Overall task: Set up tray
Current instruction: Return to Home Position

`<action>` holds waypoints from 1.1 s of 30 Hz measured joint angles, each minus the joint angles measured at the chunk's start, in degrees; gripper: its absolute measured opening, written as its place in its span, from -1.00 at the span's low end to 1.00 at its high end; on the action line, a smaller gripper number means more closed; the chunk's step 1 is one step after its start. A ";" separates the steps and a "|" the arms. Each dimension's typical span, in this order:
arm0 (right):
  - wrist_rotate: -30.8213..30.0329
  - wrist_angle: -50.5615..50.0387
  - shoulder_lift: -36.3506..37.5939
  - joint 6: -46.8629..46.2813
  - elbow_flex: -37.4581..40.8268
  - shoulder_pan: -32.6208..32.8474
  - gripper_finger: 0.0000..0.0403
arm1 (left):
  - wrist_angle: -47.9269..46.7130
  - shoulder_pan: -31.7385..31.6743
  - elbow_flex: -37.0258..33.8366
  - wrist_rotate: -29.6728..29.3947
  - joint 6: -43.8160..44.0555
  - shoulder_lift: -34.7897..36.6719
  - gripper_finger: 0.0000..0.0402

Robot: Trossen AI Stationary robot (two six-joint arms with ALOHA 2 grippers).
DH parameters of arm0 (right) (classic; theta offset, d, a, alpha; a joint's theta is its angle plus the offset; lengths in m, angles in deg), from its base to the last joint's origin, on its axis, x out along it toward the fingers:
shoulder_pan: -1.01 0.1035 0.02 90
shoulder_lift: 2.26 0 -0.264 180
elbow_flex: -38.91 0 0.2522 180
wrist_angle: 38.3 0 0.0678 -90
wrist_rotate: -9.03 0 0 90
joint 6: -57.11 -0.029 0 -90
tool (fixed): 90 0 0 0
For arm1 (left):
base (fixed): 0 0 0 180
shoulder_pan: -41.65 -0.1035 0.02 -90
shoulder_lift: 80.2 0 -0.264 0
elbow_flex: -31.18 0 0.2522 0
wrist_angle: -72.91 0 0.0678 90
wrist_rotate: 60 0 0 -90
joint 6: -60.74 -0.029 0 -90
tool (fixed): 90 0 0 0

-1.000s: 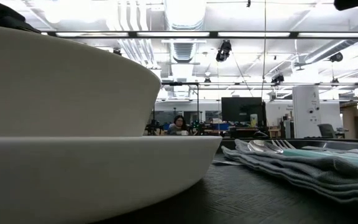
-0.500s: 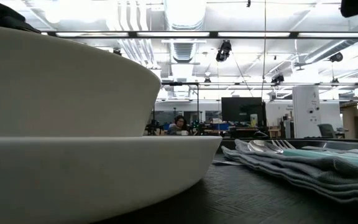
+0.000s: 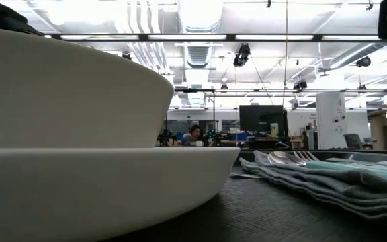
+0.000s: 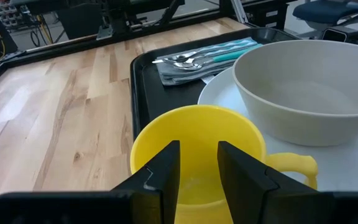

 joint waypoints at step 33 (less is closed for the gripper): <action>-0.21 -9.81 -6.90 2.25 -0.13 0.02 -0.57 | 0.02 0.00 -0.02 0.00 0.00 -0.04 -0.53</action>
